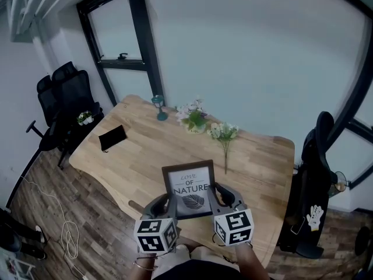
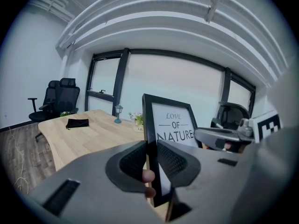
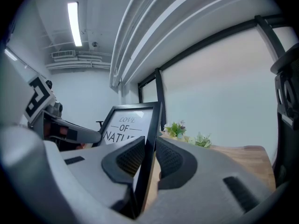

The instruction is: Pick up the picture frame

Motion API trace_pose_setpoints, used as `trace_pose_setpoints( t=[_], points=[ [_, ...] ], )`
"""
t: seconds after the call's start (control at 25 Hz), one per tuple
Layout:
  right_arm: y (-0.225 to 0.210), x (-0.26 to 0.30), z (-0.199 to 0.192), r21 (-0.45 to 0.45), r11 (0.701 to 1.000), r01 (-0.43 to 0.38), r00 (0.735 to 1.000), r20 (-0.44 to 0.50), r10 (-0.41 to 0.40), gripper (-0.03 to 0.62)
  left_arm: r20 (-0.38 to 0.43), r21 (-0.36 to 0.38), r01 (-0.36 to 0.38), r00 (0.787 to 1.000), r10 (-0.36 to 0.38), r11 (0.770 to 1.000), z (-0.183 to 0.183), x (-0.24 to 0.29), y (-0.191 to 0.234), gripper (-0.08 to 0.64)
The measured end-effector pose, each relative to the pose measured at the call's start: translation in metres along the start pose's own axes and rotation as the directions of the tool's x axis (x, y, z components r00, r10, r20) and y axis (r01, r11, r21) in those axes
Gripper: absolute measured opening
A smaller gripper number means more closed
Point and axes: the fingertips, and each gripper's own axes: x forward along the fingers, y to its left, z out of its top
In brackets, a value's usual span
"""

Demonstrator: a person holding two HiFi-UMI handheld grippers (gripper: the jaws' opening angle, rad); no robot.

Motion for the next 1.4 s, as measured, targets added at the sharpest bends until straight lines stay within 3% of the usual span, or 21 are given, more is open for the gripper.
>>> trace_pose_setpoints(
  t=[0.64, 1.4],
  points=[
    [0.019, 0.003, 0.017, -0.029, 1.0, 0.013, 1.0, 0.02, -0.012, 0.075, 0.016, 0.016, 0.034, 0.999, -0.034, 0.999, 0.016, -0.014, 0.014, 0.067],
    [0.047, -0.011, 0.045, -0.073, 0.993, 0.088, 0.993, 0.081, -0.082, 0.075, 0.053, 0.016, 0.106, 0.993, -0.106, 0.994, 0.036, -0.037, 0.027, 0.067]
  ],
)
